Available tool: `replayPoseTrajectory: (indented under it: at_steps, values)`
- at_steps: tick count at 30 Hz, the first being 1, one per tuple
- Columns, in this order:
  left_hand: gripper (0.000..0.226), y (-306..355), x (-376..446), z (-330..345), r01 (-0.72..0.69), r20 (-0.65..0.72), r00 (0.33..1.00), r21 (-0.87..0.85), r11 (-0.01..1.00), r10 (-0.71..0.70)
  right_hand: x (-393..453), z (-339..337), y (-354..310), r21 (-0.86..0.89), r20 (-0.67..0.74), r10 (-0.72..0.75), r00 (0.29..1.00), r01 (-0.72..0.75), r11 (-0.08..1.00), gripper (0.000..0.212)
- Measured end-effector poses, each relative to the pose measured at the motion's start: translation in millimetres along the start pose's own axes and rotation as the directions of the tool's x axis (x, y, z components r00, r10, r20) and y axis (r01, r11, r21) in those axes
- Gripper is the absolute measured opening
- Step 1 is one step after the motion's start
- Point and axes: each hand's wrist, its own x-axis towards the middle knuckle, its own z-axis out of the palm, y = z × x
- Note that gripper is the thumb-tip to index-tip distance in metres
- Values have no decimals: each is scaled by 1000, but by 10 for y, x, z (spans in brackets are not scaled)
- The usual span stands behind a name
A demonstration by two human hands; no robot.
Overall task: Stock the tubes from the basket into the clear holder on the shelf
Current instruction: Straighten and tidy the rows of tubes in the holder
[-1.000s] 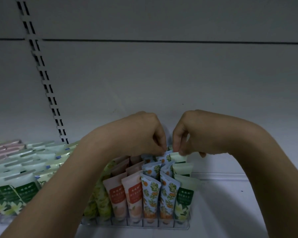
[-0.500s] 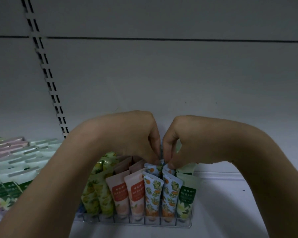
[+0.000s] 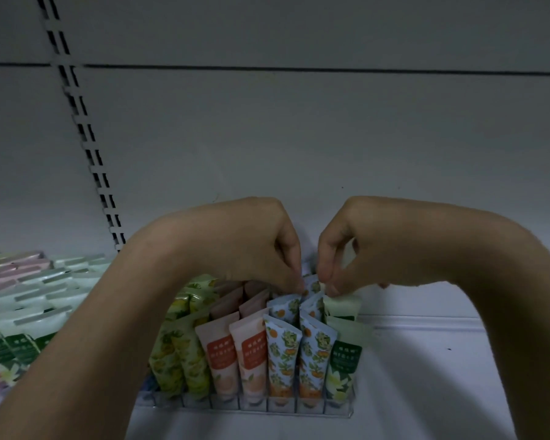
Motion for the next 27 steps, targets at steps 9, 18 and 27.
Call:
replayPoseTrajectory:
  at_steps: [9, 18, 27]
  values:
    - [11, 64, 37, 63, -31, 67, 997, -23, 999, 33, 5, 7, 77, -68, 91, 64, 994, -58, 996, 14]
    - [2, 69, 52, 87, -68, 34, 997, 19, 997, 68, 40, 13, 69, -73, 84, 23, 996, -17, 997, 14]
    - [2, 70, 40, 64, -58, 68, 996, -22, 998, 59, 27, -3, 78, -57, 83, 62, 995, -57, 997, 15]
